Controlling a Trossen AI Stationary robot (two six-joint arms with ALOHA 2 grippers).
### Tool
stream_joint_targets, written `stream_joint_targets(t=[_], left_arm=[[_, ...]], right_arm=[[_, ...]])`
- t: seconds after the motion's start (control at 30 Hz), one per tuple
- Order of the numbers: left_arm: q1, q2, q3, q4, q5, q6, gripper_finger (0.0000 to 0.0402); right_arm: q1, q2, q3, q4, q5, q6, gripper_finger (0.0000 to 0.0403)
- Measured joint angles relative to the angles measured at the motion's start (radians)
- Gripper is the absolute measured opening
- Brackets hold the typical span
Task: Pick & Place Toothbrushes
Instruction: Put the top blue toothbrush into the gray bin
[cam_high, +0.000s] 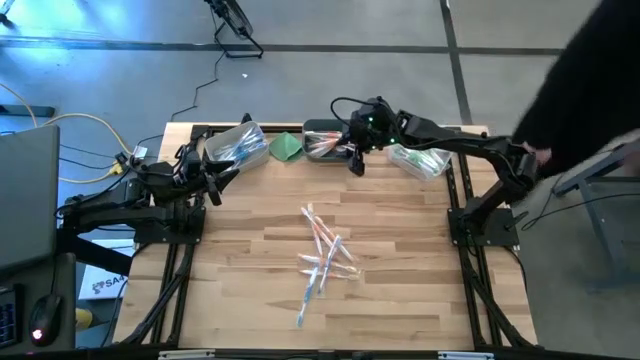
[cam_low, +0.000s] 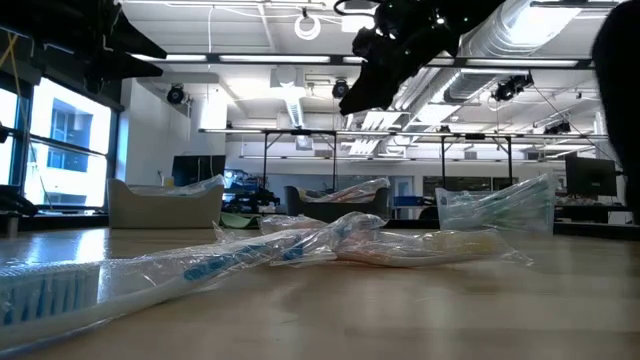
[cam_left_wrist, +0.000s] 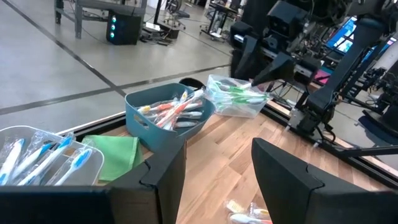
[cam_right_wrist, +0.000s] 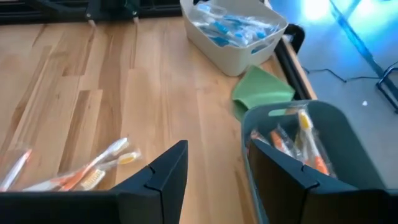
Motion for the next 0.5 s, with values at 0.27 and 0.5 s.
stream_joint_targets(t=[0.27,0.5], left_arm=[[0.0,0.0,0.0,0.012,0.0,-0.077,0.0179],[0.0,0.0,0.0,0.036,-0.003,-0.094,0.0179]], right_arm=[[-0.004,0.0,0.0,0.015,0.014,-0.017,0.0164],[-0.004,0.0,0.0,0.089,0.021,-0.075,0.0164]])
